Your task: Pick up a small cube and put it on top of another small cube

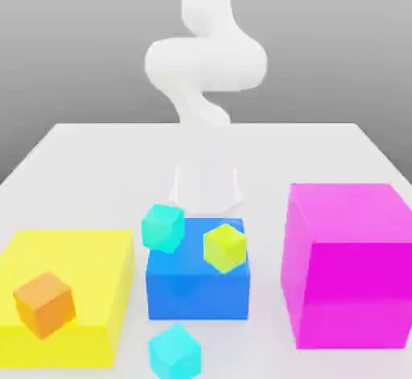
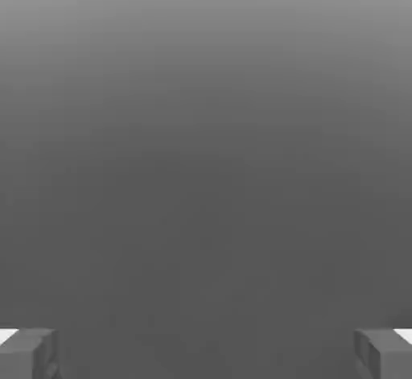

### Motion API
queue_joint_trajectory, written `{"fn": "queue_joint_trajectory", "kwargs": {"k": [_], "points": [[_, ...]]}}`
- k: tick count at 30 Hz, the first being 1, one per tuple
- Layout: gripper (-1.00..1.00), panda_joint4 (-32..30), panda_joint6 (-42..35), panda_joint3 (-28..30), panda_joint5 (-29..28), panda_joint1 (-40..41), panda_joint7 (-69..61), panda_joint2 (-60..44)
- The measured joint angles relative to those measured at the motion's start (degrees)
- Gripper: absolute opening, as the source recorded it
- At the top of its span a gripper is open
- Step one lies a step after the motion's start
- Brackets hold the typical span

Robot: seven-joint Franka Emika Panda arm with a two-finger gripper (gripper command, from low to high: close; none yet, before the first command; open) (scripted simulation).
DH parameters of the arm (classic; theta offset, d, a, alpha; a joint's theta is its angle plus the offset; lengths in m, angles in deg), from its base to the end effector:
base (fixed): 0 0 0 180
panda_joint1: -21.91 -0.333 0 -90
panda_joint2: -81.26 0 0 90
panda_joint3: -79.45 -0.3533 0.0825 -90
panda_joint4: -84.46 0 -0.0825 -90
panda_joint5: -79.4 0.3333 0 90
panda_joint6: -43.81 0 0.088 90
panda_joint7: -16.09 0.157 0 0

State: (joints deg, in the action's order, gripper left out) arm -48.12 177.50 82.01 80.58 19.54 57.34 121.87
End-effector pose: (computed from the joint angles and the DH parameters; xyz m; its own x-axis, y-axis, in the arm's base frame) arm 0.3390 -0.0061 0.6670 0.5660 -0.6796 0.4667 -0.4875 -0.7324 -0.4753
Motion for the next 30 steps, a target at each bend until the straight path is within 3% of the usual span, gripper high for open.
{"fn": "queue_joint_trajectory", "kwargs": {"k": [14, 20, 26, 30], "points": [[0.0, -4.5, 10.6, 10.2, 9.1, -8.6, -27.6, -29.6], [0.0, -6.4, 15.3, 10.9, 11.1, -8.8, -38.0, -41.8], [0.0, -8.5, 20.5, 11.6, 8.0, -7.9, -44.6, -53.1], [0.0, -7.5, 26.5, 8.7, 10.4, -5.4, -47.8, -61.3]]}}
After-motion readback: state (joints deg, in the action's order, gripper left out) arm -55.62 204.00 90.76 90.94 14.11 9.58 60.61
